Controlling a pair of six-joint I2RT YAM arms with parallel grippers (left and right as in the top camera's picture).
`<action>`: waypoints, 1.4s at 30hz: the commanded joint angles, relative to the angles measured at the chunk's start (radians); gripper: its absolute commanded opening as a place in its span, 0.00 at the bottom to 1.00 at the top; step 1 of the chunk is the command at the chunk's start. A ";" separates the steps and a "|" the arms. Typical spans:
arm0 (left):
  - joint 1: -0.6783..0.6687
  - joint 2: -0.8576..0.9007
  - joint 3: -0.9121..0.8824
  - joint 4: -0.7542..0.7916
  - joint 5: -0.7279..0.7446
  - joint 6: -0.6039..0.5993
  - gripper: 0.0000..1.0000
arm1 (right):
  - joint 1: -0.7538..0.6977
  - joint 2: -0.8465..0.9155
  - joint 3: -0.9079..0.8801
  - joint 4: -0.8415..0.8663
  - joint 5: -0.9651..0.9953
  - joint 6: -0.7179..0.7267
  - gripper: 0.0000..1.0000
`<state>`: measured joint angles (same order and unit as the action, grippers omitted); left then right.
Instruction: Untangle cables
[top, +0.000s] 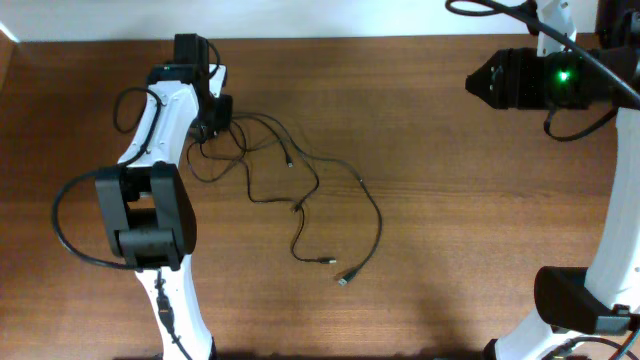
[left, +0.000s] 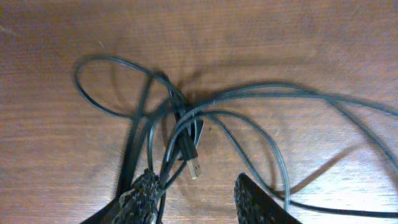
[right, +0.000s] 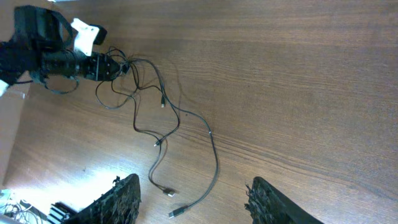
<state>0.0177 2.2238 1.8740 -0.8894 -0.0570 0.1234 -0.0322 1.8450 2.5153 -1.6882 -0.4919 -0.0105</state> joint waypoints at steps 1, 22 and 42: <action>-0.021 -0.073 0.134 -0.036 0.011 -0.021 0.48 | -0.006 0.008 0.001 0.002 -0.009 -0.013 0.57; -0.026 0.048 0.561 -0.343 0.441 -0.122 0.00 | -0.004 0.009 -0.051 0.006 -0.012 -0.039 0.63; -0.233 0.046 0.826 -0.386 1.198 -0.134 0.00 | 0.286 0.016 -0.069 0.297 0.033 -0.085 0.63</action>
<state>-0.1928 2.2776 2.6904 -1.2686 1.1015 -0.0376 0.2371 1.8538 2.4489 -1.3979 -0.4789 -0.0059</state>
